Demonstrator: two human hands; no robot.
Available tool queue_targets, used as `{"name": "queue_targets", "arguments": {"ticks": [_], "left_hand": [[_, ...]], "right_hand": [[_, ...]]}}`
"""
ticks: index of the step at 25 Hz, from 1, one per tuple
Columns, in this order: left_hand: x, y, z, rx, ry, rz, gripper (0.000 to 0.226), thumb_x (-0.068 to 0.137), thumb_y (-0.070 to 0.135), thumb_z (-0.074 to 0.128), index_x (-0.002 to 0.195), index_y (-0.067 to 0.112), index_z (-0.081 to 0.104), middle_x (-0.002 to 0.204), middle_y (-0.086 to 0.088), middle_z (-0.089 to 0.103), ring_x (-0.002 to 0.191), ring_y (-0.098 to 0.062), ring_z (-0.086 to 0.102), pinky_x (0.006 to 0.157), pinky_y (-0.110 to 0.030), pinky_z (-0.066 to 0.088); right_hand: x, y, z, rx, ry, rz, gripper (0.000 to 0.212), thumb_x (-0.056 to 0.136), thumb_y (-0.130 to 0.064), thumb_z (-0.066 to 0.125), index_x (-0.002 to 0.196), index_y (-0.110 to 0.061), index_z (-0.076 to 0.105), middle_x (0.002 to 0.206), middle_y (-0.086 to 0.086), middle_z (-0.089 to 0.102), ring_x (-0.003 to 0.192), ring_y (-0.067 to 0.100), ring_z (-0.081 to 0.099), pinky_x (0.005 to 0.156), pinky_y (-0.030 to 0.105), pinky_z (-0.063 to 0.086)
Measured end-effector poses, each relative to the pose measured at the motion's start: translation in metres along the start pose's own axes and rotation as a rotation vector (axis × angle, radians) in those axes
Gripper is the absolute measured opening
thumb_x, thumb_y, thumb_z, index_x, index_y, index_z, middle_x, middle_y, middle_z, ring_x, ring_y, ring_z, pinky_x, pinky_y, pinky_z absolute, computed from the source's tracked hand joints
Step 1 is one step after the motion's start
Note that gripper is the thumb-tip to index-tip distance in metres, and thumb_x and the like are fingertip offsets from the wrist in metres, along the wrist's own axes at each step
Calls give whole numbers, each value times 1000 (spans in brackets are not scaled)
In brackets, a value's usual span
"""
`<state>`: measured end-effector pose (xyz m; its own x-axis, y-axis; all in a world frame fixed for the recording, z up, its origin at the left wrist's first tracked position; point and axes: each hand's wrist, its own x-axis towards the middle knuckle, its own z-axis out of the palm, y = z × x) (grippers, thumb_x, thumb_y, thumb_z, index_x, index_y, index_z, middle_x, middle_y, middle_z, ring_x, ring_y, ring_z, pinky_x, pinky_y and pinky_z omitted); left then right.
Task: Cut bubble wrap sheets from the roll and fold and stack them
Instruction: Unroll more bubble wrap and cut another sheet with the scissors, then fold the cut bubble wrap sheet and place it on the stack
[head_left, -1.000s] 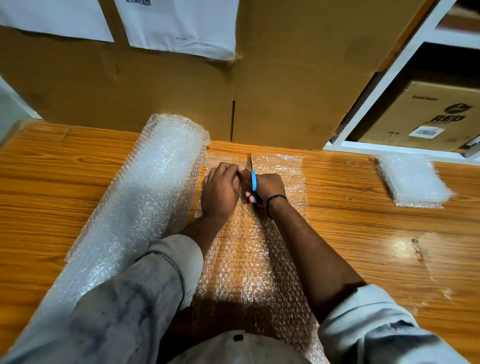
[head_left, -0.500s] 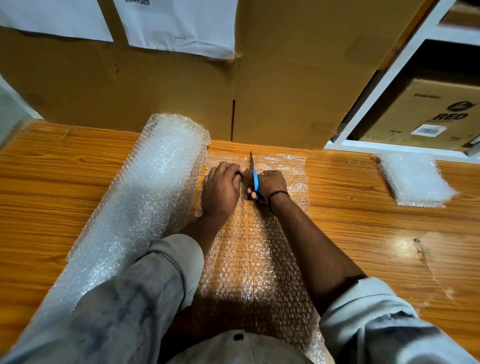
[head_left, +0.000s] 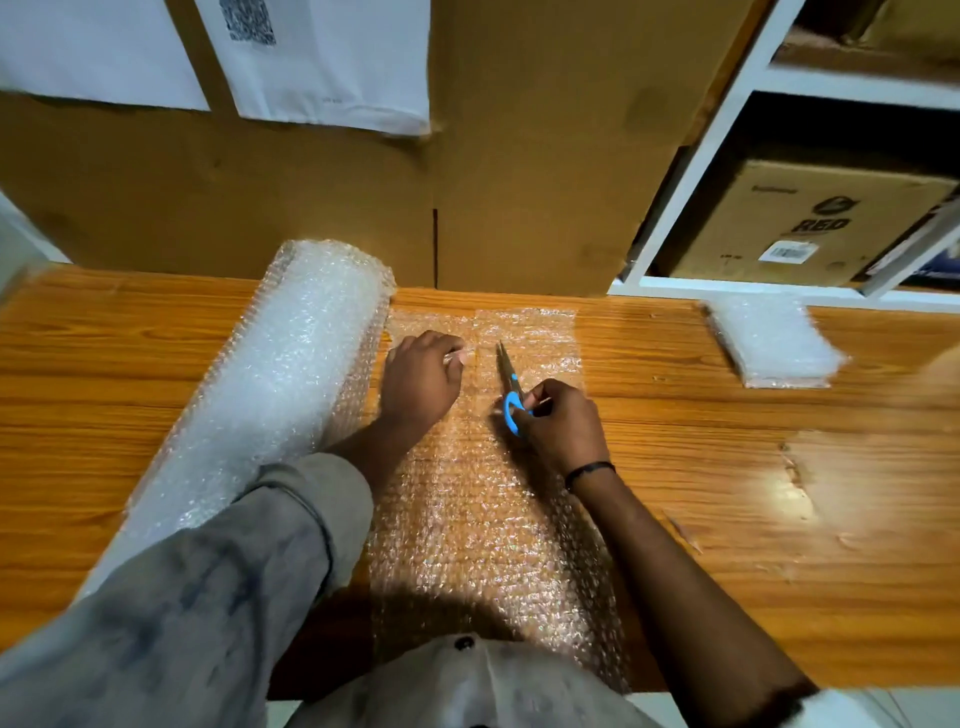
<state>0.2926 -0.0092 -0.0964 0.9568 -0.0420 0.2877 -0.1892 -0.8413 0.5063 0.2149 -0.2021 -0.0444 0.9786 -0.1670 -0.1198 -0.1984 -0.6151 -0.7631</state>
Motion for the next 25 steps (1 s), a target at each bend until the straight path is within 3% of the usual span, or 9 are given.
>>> {"name": "queue_targets", "arguments": {"ticks": [3,6,9,11,13,25], "left_hand": [[-40,20,-20,57,-28,149,31,98,35,59,127,27,67,133,5,65,120,-20,56,99,-40,42],[-104,43,-26,100,-165,163,43,96,52,56,133,32,61,145,5,56,133,-21,47,106,-43,40],[-152,59,-23,201,-370,149,73,94,74,38,156,36,36,169,-2,23,154,-29,20,123,-51,21],[-170,64,-20,281,-449,175,86,91,84,23,163,37,13,172,-4,-3,158,-32,-3,126,-53,2],[-175,65,-18,319,-463,187,90,91,86,18,163,36,-2,170,-5,-17,157,-33,-15,124,-52,-9],[-128,50,-7,321,-443,209,91,91,87,12,163,34,-5,170,-5,-13,157,-33,-12,122,-48,-13]], "right_hand": [[-34,26,-10,-123,74,-92,18,86,-24,79,82,-11,68,79,9,73,74,28,67,65,40,54],[-61,45,-21,-212,151,-157,20,90,-30,76,84,-13,68,81,10,72,75,32,67,63,42,53],[-79,51,-31,-309,207,-149,21,95,-35,69,93,-14,69,91,12,73,82,38,68,62,40,52],[-84,51,-38,-425,225,-110,24,98,-38,63,100,-15,70,96,13,73,85,40,68,62,39,49],[-87,51,-46,-497,233,-72,27,100,-39,60,105,-15,70,98,15,72,87,41,68,62,37,43],[-73,84,-74,-581,289,74,27,105,-27,53,112,-9,72,108,16,66,95,41,69,67,38,44]]}}
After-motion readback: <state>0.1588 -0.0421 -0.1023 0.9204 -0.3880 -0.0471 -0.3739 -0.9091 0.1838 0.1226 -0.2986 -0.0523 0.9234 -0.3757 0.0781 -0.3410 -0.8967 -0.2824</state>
